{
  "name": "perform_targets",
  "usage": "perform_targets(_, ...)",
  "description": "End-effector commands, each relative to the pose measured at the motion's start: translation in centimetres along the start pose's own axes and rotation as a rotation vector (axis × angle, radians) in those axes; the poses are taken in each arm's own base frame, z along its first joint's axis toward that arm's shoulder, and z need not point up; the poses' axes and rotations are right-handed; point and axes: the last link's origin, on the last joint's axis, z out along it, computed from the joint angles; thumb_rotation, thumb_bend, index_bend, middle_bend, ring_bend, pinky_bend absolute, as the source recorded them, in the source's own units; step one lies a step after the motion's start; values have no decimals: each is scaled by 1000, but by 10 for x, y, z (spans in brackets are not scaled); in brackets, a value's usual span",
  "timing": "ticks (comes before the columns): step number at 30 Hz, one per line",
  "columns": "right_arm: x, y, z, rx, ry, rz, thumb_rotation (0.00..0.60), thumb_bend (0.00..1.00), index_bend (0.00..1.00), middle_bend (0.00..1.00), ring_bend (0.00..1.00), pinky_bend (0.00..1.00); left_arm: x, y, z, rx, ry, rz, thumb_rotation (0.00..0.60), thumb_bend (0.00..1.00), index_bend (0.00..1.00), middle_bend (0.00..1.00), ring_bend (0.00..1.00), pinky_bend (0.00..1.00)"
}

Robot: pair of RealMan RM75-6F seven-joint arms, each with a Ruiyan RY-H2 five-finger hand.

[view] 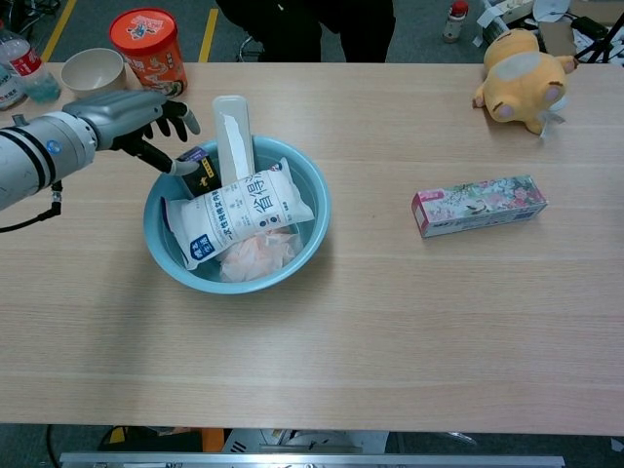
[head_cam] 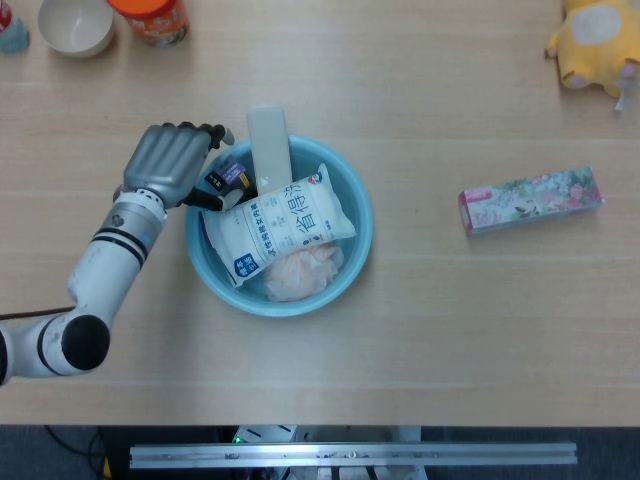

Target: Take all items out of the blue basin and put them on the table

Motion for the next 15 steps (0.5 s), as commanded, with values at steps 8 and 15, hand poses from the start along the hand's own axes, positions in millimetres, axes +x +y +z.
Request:
perform_targets(8, -3, 7, -3, -11, -4, 10, 600, 17, 0, 161, 91, 258, -9, 5, 4, 39, -31, 29, 323, 221, 227, 312, 275, 297)
perform_targets(15, -3, 10, -6, -18, -3, 11, 600, 17, 0, 161, 91, 257, -13, 8, 5, 47, -10, 22, 395, 220, 254, 363, 336, 300)
